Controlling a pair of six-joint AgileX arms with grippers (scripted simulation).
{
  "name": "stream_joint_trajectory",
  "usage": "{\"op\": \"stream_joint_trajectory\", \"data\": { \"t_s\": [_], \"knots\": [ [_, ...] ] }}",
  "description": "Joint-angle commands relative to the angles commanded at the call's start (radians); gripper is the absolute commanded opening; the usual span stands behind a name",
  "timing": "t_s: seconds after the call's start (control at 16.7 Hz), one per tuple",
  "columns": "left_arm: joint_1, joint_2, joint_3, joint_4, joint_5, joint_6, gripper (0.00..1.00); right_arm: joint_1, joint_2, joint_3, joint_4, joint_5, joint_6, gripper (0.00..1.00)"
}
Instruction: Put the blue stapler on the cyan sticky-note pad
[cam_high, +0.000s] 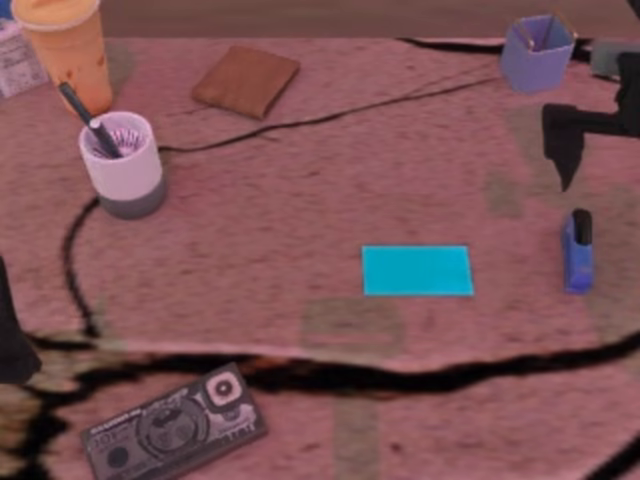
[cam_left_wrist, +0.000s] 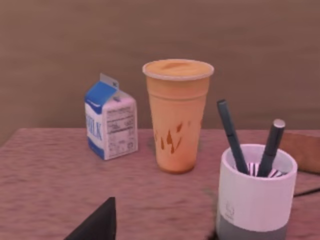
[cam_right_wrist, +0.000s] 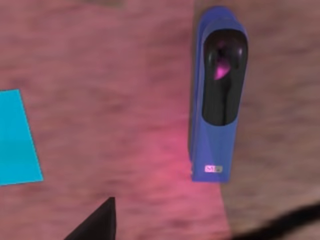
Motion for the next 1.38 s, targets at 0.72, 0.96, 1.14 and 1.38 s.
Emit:
{"op": "stream_joint_trajectory", "data": {
  "t_s": [0.72, 0.96, 1.14, 1.38],
  "knots": [
    [0.000, 0.000, 0.000, 0.000, 0.000, 0.000, 1.00, 0.005, 0.101, 0.017, 0.028, -0.002, 0.011, 1.00],
    [0.000, 0.000, 0.000, 0.000, 0.000, 0.000, 1.00, 0.008, 0.153, -0.107, 0.219, -0.002, 0.015, 1.00],
    [0.000, 0.000, 0.000, 0.000, 0.000, 0.000, 1.00, 0.010, 0.180, -0.169, 0.299, -0.002, 0.017, 1.00],
    [0.000, 0.000, 0.000, 0.000, 0.000, 0.000, 1.00, 0.010, 0.182, -0.174, 0.305, -0.002, 0.018, 1.00]
  ]
}}
